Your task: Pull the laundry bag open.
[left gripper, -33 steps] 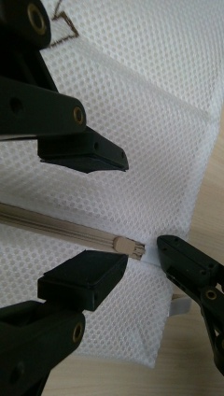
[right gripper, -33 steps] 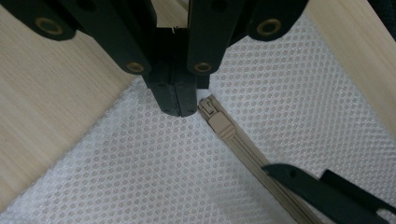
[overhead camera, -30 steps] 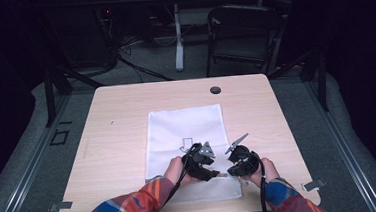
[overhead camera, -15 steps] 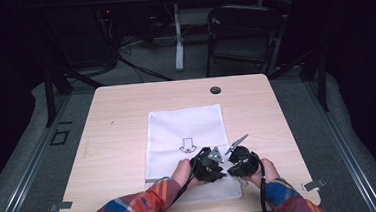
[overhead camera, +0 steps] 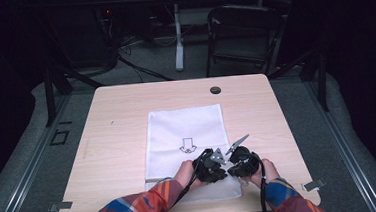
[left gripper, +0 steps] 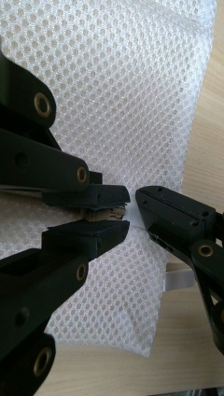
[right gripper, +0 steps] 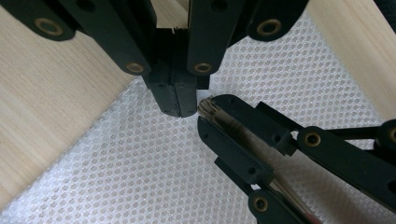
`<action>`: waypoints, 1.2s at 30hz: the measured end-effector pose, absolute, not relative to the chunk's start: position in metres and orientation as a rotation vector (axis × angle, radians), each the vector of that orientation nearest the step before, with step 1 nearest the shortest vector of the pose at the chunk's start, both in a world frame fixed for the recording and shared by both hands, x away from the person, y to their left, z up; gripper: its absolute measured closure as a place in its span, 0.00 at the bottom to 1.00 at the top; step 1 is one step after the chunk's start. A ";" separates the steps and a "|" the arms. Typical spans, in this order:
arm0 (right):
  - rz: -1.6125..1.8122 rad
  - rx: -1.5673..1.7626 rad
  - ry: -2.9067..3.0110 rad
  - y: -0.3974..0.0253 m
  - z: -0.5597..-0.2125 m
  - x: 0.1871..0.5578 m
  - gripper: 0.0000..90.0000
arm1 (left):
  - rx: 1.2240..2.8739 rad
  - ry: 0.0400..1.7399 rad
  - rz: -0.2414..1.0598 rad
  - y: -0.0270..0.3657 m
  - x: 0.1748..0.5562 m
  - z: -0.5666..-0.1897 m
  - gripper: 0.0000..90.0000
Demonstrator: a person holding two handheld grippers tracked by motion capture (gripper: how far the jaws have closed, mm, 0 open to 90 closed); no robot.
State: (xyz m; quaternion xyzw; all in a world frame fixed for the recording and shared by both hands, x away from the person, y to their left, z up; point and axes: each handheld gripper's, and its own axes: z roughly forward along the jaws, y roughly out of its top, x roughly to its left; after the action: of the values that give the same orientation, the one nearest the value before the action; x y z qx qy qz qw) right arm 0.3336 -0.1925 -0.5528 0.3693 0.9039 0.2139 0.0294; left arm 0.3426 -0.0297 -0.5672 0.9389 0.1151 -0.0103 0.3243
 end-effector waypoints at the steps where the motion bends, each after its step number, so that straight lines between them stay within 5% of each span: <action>1: 0.662 1.139 2.784 -0.193 -0.553 0.333 1.00 | 2.465 0.304 -0.022 -0.029 0.343 -0.567 0.91; 36: 0.631 1.111 2.804 -0.194 -0.552 0.333 1.00 | 2.482 0.306 -0.022 -0.020 0.342 -0.558 0.91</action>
State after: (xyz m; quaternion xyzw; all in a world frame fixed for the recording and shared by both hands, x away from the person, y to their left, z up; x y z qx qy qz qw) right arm 0.3328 -0.1943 -0.5519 0.3603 0.9096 0.2047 0.0301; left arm 0.3424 -0.0204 -0.5578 0.9420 0.1161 -0.0084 0.3148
